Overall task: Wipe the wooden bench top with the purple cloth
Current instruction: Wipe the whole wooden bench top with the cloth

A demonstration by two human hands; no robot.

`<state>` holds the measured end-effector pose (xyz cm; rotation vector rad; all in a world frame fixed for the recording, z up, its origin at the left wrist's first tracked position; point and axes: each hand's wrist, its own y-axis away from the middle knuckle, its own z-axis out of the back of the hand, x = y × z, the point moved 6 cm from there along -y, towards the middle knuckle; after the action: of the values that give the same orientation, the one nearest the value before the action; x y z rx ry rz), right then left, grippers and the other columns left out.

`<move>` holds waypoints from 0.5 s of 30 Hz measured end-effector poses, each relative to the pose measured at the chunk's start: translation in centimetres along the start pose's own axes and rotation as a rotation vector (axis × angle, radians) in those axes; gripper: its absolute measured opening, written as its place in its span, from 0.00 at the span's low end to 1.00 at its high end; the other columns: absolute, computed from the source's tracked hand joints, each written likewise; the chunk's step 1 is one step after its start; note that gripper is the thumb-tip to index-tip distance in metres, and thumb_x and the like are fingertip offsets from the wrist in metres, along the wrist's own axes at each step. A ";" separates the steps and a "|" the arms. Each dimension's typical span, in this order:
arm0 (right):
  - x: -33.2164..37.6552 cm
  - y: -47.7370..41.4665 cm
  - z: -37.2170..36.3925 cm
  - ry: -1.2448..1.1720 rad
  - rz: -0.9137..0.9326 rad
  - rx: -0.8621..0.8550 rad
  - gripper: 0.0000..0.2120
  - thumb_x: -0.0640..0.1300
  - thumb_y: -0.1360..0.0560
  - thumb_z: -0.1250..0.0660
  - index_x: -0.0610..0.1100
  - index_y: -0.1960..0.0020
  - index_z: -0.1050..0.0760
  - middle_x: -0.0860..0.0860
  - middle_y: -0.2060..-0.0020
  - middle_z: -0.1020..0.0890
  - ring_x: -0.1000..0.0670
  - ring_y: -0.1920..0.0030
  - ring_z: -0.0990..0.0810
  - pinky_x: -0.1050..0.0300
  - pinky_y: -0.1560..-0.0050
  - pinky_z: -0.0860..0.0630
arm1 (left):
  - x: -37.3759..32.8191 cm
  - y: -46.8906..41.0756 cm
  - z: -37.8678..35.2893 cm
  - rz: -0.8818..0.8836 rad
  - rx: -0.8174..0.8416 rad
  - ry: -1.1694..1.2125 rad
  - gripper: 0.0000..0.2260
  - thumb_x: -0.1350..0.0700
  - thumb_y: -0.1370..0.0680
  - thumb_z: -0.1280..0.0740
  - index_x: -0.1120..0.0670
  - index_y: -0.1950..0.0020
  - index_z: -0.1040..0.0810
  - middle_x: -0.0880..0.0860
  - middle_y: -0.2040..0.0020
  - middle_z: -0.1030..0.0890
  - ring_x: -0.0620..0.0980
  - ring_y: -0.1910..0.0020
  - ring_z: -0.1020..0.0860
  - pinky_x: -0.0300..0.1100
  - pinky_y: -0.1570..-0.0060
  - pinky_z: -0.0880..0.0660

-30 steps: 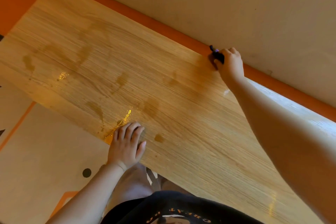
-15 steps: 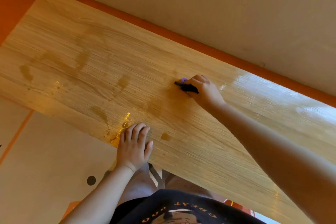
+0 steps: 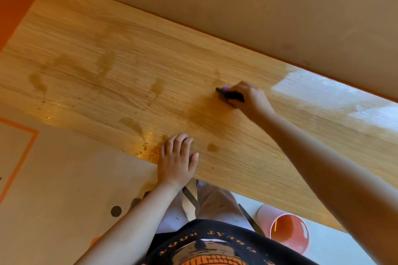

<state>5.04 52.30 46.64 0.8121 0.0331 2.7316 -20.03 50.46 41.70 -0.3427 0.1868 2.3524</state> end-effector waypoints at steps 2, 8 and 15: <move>-0.8 -1.1 0.2 0.026 -0.099 -0.083 0.13 0.42 0.27 0.30 0.41 0.43 0.22 0.45 0.49 0.21 0.44 0.48 0.23 0.50 0.47 0.25 | 0.0 0.0 0.0 0.000 0.011 0.005 0.19 0.46 0.23 0.43 0.57 0.40 0.24 0.56 0.40 0.23 0.56 0.40 0.30 0.51 0.44 0.35; 3.6 5.1 -3.1 0.019 0.000 -0.006 0.12 0.43 0.28 0.28 0.42 0.45 0.20 0.46 0.53 0.20 0.45 0.52 0.22 0.50 0.53 0.23 | 0.1 -0.1 0.7 0.011 0.081 0.089 0.19 0.46 0.23 0.42 0.56 0.40 0.23 0.55 0.39 0.24 0.55 0.40 0.31 0.52 0.44 0.33; 8.7 14.8 -8.3 -0.063 0.042 0.129 0.16 0.43 0.30 0.27 0.47 0.42 0.22 0.49 0.53 0.21 0.48 0.53 0.24 0.54 0.54 0.23 | 2.9 0.5 4.3 -0.132 0.054 0.232 0.17 0.51 0.23 0.42 0.55 0.38 0.24 0.52 0.39 0.25 0.53 0.40 0.28 0.46 0.40 0.35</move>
<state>-10.38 41.08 45.83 0.9441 0.1830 2.7640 -23.20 52.98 44.92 -0.5833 0.3276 2.1701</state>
